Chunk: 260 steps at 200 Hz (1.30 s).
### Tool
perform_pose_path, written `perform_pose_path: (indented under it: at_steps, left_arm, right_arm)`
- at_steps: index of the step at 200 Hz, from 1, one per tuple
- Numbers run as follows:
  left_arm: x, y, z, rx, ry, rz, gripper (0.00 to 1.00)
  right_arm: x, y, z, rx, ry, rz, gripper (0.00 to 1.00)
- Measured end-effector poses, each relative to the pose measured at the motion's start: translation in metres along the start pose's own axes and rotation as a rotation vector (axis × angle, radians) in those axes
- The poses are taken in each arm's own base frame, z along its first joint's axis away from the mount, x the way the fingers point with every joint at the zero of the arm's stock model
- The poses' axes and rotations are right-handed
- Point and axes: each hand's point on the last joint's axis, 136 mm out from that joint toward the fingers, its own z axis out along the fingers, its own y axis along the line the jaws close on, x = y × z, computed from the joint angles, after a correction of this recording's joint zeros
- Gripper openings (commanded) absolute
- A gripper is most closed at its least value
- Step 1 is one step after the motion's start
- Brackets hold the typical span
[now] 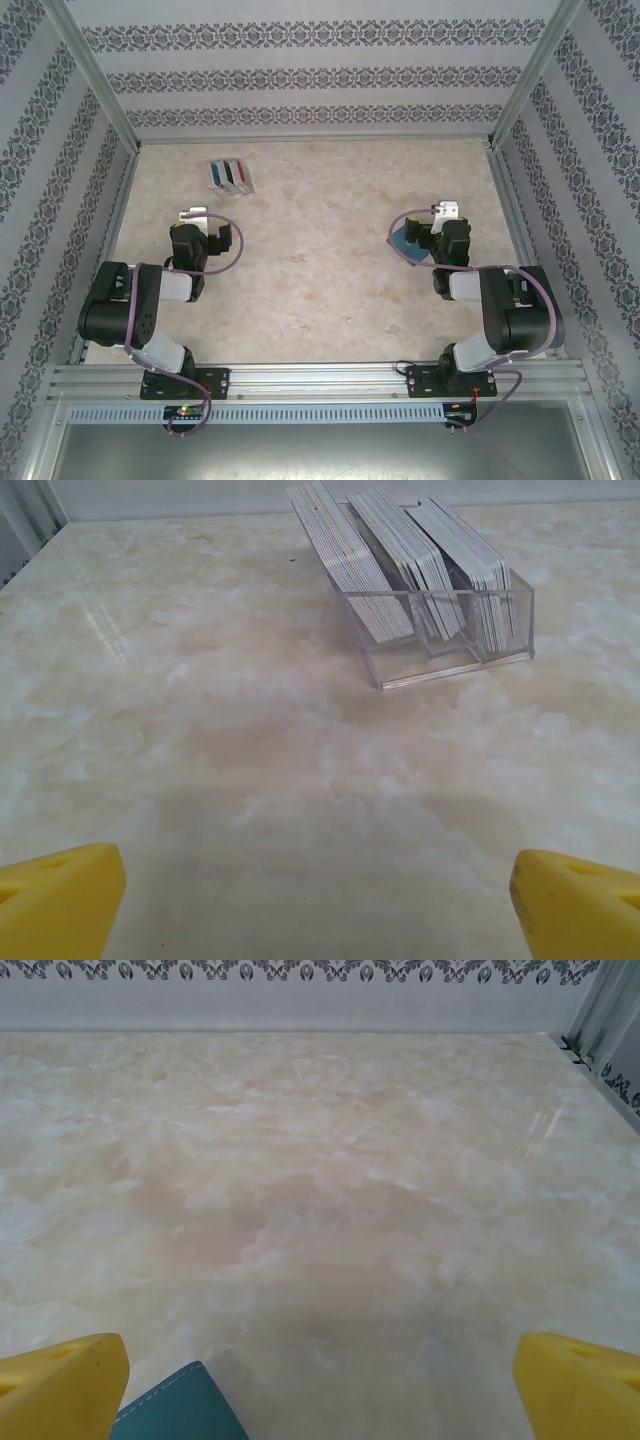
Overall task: Put the credit cards into the card holder
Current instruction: Move the storage box to the center of the table.
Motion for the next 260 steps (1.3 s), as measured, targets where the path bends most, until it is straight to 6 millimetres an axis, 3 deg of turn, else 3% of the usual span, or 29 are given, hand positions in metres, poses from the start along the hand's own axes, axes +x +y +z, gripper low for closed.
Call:
perform_pose_path:
  at_steps: [215, 235, 260]
  left_arm:
    - [0.001, -0.003, -0.001, 0.019, 0.032, 0.006, 1.00]
    - [-0.022, -0.004, -0.010, 0.012, 0.044, -0.004, 1.00]
    - [-0.079, 0.000, -0.030, -0.014, 0.000, -0.106, 0.99]
  right_arm:
    - [-0.002, -0.005, -0.002, 0.027, -0.002, 0.014, 0.98]
    - [-0.021, -0.015, -0.016, 0.085, -0.044, 0.042, 0.98]
    - [-0.066, -0.013, -0.045, 0.069, -0.162, 0.046, 0.98]
